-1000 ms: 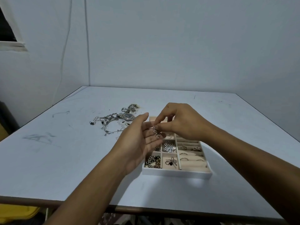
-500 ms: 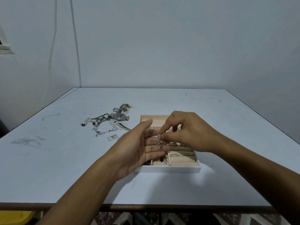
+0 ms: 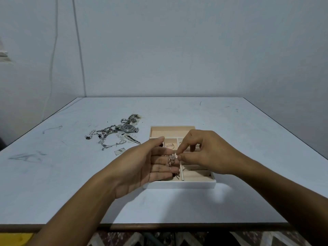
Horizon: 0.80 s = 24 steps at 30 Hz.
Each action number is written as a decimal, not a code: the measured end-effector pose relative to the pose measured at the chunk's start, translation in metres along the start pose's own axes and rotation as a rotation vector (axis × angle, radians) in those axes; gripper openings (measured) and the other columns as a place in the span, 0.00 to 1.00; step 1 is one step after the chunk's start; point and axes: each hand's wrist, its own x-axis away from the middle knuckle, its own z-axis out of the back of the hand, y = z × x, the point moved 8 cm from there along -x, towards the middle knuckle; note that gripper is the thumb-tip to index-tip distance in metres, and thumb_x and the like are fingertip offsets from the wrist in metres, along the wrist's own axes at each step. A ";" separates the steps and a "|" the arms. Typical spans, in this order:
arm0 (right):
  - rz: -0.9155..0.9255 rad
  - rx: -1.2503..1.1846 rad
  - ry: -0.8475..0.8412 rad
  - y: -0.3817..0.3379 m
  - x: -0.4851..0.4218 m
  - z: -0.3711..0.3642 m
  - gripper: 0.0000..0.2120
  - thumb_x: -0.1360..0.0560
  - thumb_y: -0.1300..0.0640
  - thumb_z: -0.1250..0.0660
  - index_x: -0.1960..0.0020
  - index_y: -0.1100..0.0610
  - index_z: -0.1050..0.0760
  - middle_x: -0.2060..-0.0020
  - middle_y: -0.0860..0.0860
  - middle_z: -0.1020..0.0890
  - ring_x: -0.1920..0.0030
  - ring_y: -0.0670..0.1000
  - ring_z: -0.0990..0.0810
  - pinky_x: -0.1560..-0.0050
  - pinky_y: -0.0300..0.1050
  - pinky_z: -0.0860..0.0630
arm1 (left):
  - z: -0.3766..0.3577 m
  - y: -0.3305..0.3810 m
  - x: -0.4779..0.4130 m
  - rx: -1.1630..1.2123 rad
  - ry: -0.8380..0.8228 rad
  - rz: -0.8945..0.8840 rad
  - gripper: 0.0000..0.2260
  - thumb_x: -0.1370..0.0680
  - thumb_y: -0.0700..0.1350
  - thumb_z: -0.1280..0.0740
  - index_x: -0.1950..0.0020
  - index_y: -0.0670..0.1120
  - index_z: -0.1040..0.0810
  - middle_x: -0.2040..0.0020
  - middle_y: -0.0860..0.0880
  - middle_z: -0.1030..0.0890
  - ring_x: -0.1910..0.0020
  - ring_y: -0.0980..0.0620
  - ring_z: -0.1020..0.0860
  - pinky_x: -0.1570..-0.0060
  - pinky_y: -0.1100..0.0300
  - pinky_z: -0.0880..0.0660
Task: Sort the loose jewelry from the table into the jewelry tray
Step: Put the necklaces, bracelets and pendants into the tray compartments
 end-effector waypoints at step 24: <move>0.068 0.109 -0.164 -0.052 -0.081 -0.072 0.04 0.28 0.57 0.28 0.55 0.51 0.17 0.61 0.42 0.19 0.61 0.44 0.20 0.58 0.39 0.24 | 0.129 0.033 0.047 -0.274 0.640 -0.431 0.15 0.20 0.51 0.38 0.55 0.42 0.18 0.56 0.44 0.15 0.56 0.45 0.17 0.48 0.48 0.21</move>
